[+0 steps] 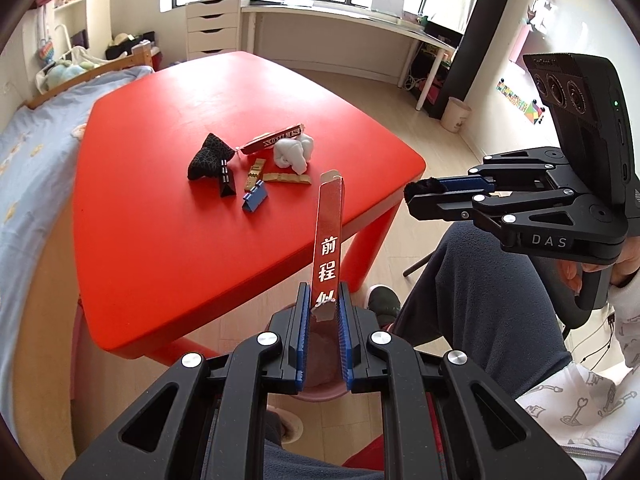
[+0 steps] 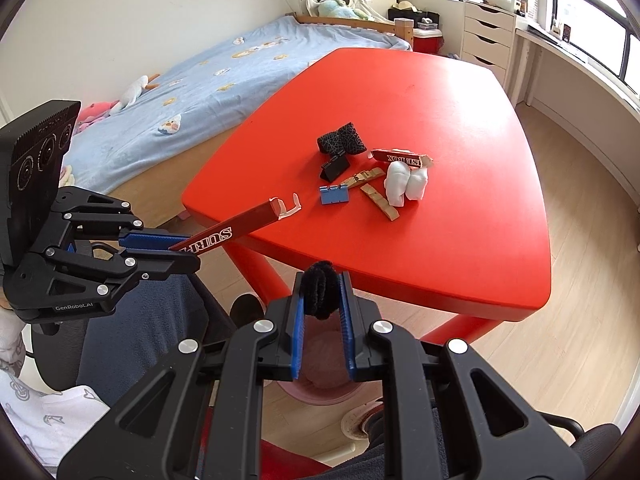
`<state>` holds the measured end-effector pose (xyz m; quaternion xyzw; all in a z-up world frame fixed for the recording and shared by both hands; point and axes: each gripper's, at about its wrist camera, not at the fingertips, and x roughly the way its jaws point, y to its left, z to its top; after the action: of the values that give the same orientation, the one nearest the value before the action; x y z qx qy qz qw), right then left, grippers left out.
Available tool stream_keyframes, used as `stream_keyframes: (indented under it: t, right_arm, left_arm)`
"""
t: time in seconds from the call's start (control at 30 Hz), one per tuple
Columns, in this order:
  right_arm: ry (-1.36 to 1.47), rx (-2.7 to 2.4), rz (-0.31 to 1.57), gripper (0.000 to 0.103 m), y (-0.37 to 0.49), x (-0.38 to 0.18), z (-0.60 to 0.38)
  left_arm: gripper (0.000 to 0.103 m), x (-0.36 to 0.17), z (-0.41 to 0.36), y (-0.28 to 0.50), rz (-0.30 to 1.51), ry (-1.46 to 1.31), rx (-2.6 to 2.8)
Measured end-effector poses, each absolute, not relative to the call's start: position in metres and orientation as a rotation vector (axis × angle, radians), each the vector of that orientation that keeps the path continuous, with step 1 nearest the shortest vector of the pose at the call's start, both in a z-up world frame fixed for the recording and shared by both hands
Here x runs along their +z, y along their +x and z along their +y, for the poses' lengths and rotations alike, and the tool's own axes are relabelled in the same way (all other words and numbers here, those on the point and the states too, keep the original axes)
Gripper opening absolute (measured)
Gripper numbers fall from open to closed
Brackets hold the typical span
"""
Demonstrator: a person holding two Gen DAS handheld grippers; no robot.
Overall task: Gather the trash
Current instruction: 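Carry the red box in left tool while right tool carries black item over bin, then open left tool over the pink bin while right tool also opens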
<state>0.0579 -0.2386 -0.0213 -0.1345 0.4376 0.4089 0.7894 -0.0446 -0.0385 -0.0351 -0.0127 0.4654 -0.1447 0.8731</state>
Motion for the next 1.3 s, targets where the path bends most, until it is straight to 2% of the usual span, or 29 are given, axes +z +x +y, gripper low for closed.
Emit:
stream_keyframes:
  t: [0.67,0.8,0.83,0.87,0.93,0.97,1.03,1.07,1.13,1.3]
  right_arm:
    - [-0.282,0.903,0.986,0.016,0.041,-0.038,-0.244]
    - [-0.28,0.91,0.991,0.019,0.043,-0.038,-0.245]
    - [-0.284,0.908,0.992,0.026,0.043,-0.039,-0.244]
    - [-0.288,0.902,0.99,0.032,0.043,-0.039,-0.245]
    - [-0.284,0.896,0.988,0.059,0.044,-0.04,-0.245]
    - [-0.28,0.895,0.987,0.065,0.044,-0.039,-0.246]
    - [-0.274,0.886,0.983,0.091,0.046,-0.039,-0.248]
    - [-0.265,0.882,0.983,0.095,0.047,-0.039,-0.249]
    - [-0.255,0.876,0.99,0.099,0.049,-0.04,-0.251]
    - [-0.259,0.853,1.017,0.1,0.053,-0.045,-0.25]
  left_arm:
    - [0.014,-0.048,-0.048,-0.061,1.012,-0.042,-0.304]
    - [0.016,-0.048,-0.049,-0.06,1.015,-0.04,-0.302]
    - [0.016,-0.048,-0.049,-0.06,1.01,-0.04,-0.301]
    - [0.018,-0.048,-0.049,-0.06,1.009,-0.038,-0.299]
    - [0.037,-0.049,-0.048,-0.059,1.008,-0.037,-0.286]
    - [0.055,-0.049,-0.046,-0.059,1.002,-0.043,-0.276]
    - [0.08,-0.048,-0.041,-0.059,0.979,-0.061,-0.255]
    - [0.093,-0.046,-0.039,-0.06,0.958,-0.069,-0.233]
    - [0.093,-0.044,-0.034,-0.058,0.95,-0.095,-0.219]
    - [0.095,-0.045,-0.027,-0.054,0.962,-0.106,-0.173]
